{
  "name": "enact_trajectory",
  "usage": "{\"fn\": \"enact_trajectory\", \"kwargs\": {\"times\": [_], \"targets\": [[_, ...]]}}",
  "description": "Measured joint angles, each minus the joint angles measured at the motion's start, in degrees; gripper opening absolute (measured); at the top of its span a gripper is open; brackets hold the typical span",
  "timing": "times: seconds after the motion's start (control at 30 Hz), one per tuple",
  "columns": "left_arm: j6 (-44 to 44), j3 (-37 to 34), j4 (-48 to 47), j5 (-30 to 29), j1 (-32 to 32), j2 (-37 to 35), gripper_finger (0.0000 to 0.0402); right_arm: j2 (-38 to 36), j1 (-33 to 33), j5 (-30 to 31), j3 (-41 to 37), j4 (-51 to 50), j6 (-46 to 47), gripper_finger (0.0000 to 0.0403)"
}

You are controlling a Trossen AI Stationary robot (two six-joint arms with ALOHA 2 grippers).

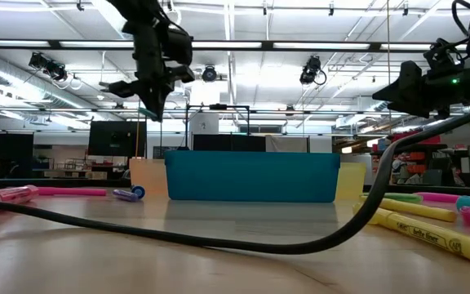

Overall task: Pick & Place Markers
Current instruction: Put the small blue highlighter into the orange transparent bin

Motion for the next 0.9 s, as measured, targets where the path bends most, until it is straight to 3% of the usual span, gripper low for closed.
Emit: {"fn": "enact_trajectory", "kwargs": {"times": [0.4, 0.9], "targets": [[2.92, 13.60, -2.68, -2.23, 6.74, 10.27, 0.0028, 0.00, 0.00, -0.02, 0.02, 0.00, 0.00, 0.0314], [2.36, 14.20, -6.03, -9.13, 8.20, 12.29, 0.0028, 0.00, 0.01, -0.02, 0.00, 0.00, 0.00, 0.0314]]}}
